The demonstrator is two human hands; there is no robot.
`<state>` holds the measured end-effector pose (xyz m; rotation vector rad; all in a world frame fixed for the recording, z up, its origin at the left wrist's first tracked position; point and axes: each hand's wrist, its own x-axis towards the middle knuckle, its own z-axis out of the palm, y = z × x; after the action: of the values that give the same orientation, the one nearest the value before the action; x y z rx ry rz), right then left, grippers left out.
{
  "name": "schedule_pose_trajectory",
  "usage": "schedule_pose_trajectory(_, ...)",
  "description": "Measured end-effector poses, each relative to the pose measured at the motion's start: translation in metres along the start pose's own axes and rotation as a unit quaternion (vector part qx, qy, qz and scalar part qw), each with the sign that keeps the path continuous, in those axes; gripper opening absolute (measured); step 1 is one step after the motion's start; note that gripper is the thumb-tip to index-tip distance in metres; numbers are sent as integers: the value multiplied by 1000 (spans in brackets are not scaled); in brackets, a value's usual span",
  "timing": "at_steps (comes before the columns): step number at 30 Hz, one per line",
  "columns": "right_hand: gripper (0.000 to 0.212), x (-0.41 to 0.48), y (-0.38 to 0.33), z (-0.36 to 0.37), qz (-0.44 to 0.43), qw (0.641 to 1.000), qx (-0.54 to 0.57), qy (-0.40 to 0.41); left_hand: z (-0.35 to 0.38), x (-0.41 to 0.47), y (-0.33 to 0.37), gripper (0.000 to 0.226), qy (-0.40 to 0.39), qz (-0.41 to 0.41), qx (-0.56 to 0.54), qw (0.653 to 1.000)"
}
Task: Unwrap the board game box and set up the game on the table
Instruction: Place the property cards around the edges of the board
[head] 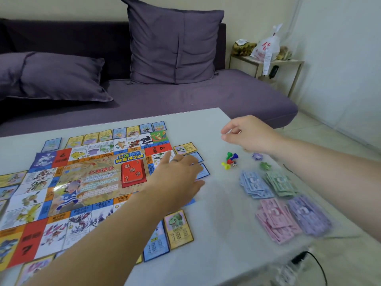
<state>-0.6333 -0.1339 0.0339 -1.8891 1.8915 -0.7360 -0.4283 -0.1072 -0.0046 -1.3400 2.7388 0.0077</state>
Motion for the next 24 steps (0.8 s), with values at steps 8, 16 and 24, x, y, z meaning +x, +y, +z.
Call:
schedule_pose_trajectory(8,14,-73,25,-37,39,998,-12,-46,-3,-32,66,38,-21,38,-12,999)
schedule_pose_trajectory(16,24,-73,42,-26,12,985,-130,-111,13,-26,83,39,-103,9,25,994)
schedule_pose_trajectory(24,41,-11,55,-4,-28,969,-208,-131,6,21,58,36,-24,-66,-111,991)
